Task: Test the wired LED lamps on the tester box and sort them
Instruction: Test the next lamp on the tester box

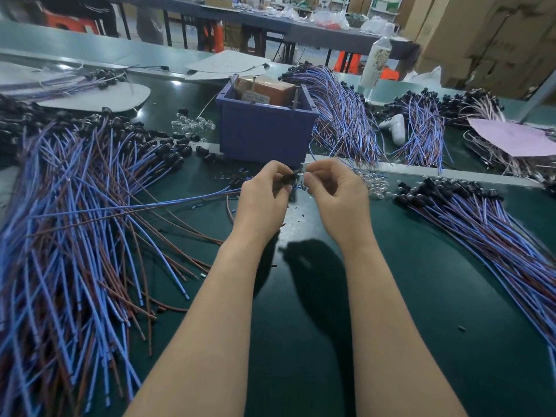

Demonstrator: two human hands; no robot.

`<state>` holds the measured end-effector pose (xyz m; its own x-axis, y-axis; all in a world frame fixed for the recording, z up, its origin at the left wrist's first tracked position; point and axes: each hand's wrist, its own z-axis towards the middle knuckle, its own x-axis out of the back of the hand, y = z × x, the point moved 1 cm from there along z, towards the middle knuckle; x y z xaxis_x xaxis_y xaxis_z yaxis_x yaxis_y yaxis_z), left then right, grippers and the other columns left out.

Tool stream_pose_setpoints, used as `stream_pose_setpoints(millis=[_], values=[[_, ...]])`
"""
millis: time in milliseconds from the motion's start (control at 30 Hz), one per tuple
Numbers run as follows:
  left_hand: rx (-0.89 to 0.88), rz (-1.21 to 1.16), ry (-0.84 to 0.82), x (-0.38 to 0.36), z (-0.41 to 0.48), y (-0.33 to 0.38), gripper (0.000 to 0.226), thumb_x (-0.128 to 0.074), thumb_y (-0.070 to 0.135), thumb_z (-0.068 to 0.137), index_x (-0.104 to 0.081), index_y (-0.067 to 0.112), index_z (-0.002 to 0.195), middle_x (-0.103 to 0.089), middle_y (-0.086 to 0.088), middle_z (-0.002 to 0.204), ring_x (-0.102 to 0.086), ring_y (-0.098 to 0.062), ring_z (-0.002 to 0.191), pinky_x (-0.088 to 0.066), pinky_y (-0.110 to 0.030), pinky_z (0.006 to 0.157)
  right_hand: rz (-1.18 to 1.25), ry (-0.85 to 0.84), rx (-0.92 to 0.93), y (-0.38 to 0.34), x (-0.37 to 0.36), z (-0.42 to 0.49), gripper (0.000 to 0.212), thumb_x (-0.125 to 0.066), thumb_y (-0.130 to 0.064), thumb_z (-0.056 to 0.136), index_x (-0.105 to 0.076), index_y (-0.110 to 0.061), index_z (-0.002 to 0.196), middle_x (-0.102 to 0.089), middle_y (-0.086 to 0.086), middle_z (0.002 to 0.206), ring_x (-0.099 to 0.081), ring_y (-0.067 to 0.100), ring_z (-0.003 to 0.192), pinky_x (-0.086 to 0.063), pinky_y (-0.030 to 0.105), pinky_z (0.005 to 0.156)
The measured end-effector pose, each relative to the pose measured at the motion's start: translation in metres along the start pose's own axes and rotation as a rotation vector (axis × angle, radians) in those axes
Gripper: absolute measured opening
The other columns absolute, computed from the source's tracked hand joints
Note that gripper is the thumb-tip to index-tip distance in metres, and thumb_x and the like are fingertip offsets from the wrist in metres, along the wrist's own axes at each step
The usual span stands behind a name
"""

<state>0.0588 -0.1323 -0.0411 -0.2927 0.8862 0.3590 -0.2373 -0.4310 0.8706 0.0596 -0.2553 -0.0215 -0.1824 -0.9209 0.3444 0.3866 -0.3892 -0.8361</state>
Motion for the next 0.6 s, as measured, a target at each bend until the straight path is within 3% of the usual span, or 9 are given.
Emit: stream_pose_setpoints(millis=[200,267,400,500,600], values=[[-0.031,0.022,-0.038,0.0,0.0,0.002,0.023,-0.054,0.0,0.087,-0.064,0.016,0.101,-0.062,0.014,0.079,-0.058,0.006,0.072,-0.039,0.001,0.068,-0.106,-0.002,0.054,-0.001,-0.002,-0.001,0.007,-0.062,-0.009,0.088,-0.067,-0.012,0.092,-0.065,-0.007,0.077,-0.06,0.003,0.07,-0.045,0.008,0.069],[-0.049,0.055,-0.051,-0.001,-0.001,0.005,0.024,-0.054,0.0,0.087,-0.065,0.016,0.101,-0.063,0.012,0.082,-0.06,0.001,0.079,-0.044,-0.007,0.076,-0.143,0.012,0.053,0.0,-0.002,-0.001,0.006,-0.062,-0.011,0.089,-0.068,-0.011,0.092,-0.065,-0.007,0.077,-0.06,0.005,0.071,-0.043,0.005,0.067],[-0.071,0.095,-0.102,-0.002,-0.003,0.008,0.024,-0.055,0.003,0.088,-0.067,0.016,0.105,-0.071,0.003,0.095,-0.066,-0.013,0.094,-0.05,-0.026,0.089,-0.18,0.014,0.025,0.003,0.0,0.001,0.006,-0.063,-0.014,0.089,-0.068,-0.011,0.091,-0.065,-0.006,0.077,-0.06,0.006,0.072,-0.042,0.005,0.067],[-0.094,0.144,-0.125,-0.002,-0.003,0.008,0.023,-0.057,0.006,0.089,-0.067,0.015,0.108,-0.072,0.002,0.1,-0.064,-0.013,0.096,-0.047,-0.023,0.089,-0.17,-0.016,-0.013,0.005,0.004,0.002,0.005,-0.062,-0.014,0.089,-0.067,-0.015,0.088,-0.064,-0.009,0.075,-0.06,0.006,0.073,-0.044,0.009,0.069],[-0.099,0.219,-0.147,-0.003,-0.003,0.009,0.024,-0.059,0.013,0.09,-0.066,0.016,0.113,-0.071,-0.001,0.103,-0.062,-0.017,0.098,-0.044,-0.022,0.088,-0.165,-0.054,-0.052,0.007,0.01,0.004,0.006,-0.06,-0.014,0.09,-0.067,-0.014,0.089,-0.066,-0.002,0.078,-0.063,0.013,0.078,-0.048,0.021,0.075]])
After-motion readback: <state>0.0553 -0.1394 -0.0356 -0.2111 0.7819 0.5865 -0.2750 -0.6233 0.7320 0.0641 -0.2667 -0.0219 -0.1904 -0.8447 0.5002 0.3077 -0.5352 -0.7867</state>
